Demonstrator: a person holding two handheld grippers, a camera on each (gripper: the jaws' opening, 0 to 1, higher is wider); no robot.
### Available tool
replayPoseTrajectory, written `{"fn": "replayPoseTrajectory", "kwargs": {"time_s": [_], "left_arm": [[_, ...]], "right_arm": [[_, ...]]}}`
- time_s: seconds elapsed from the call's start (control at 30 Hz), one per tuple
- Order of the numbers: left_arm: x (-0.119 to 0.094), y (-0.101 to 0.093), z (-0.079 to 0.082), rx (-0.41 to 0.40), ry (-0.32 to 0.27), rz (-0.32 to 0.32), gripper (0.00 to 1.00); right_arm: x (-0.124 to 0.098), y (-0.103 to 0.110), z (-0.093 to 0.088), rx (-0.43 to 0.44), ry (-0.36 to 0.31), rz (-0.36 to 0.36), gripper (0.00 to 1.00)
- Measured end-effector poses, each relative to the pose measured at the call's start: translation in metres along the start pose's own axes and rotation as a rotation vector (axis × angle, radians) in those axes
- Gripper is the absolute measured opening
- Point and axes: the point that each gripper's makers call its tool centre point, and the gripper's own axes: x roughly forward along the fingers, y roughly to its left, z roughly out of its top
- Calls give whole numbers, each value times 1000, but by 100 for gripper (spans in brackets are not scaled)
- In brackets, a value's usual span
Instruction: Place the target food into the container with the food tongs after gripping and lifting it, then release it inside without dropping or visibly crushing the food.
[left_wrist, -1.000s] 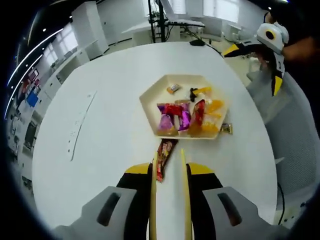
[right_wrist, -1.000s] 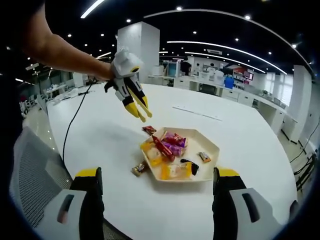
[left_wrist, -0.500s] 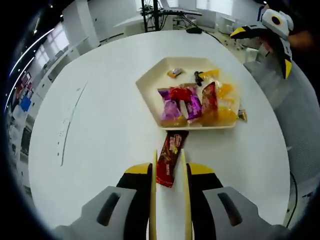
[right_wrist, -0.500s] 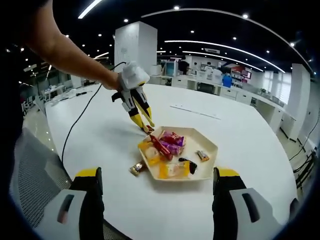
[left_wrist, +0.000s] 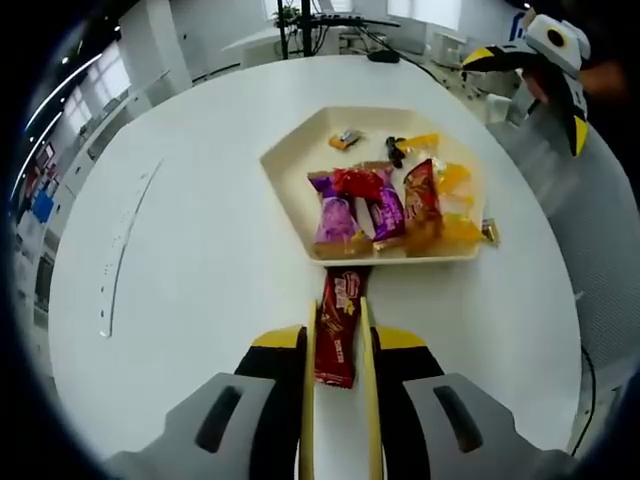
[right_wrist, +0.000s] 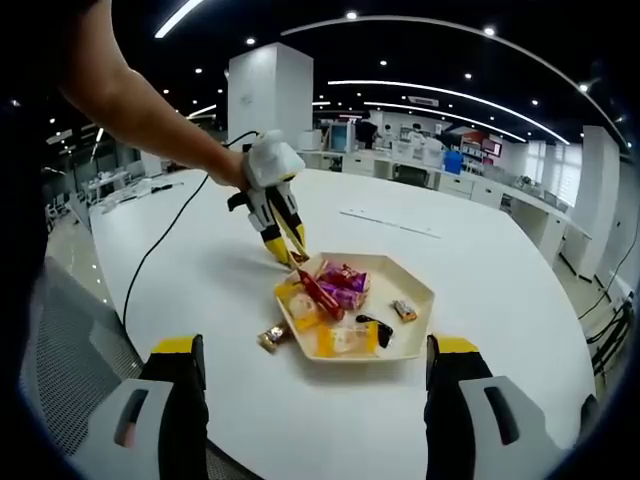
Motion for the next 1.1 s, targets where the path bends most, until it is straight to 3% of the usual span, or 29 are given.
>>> {"fn": "replayPoseTrajectory", "kwargs": {"time_s": [0.23,0.6,1.1], "left_arm": [[-4,-11,-6,-38,1,40,20],[-26,-33,-32,-120,-14,62,20],[-74,-38,-12,-137,-42,71,20]], "right_arm": [[0,1,0,-3,3,2,89],[1,4,-2,-13,9,13,89],[1,6,-2,-14,8,19,91]]}}
